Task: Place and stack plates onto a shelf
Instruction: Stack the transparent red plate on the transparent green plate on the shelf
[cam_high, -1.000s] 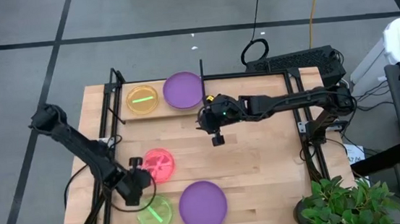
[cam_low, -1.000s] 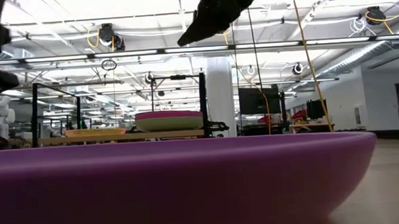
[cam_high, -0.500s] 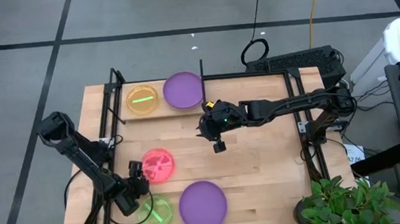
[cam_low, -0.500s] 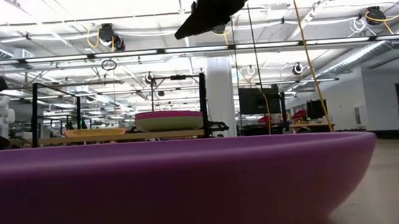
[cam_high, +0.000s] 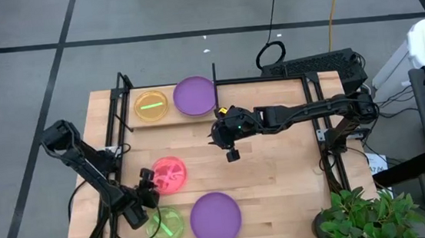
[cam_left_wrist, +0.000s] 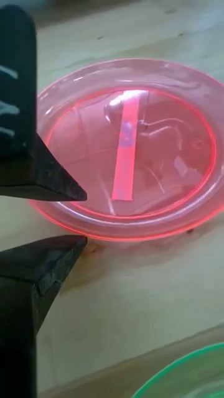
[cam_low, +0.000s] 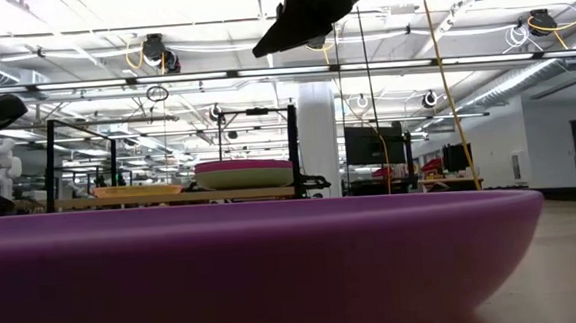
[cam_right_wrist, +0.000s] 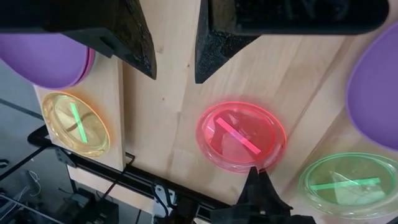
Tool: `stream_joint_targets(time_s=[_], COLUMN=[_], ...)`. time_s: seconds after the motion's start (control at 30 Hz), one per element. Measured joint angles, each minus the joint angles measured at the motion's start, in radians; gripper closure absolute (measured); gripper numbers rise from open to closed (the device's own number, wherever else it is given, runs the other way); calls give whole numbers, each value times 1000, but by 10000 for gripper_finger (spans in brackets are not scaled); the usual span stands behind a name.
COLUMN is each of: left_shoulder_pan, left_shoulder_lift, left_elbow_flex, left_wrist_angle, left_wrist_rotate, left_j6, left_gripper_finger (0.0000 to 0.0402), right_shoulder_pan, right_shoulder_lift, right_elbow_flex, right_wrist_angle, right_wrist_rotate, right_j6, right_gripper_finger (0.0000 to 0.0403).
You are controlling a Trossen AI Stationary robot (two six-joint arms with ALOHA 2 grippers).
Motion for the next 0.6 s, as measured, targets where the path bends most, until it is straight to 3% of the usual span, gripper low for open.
stream_joint_targets(time_s=[0.3,0.6], left_shoulder_pan=[2,-21], left_shoulder_lift=[28,93], left_elbow_flex=[1,5], left_wrist_angle=[4,18], left_wrist_rotate=[20,-32], left_j6=[28,48], left_gripper_finger=[306,326], right_shoulder_pan=[0,0], right_shoulder_lift=[0,0], right_elbow_flex=[0,0], right_wrist_angle=[-1,-1], right_wrist_rotate=[0,0], right_j6=[-1,0], right_gripper_finger=[310,310])
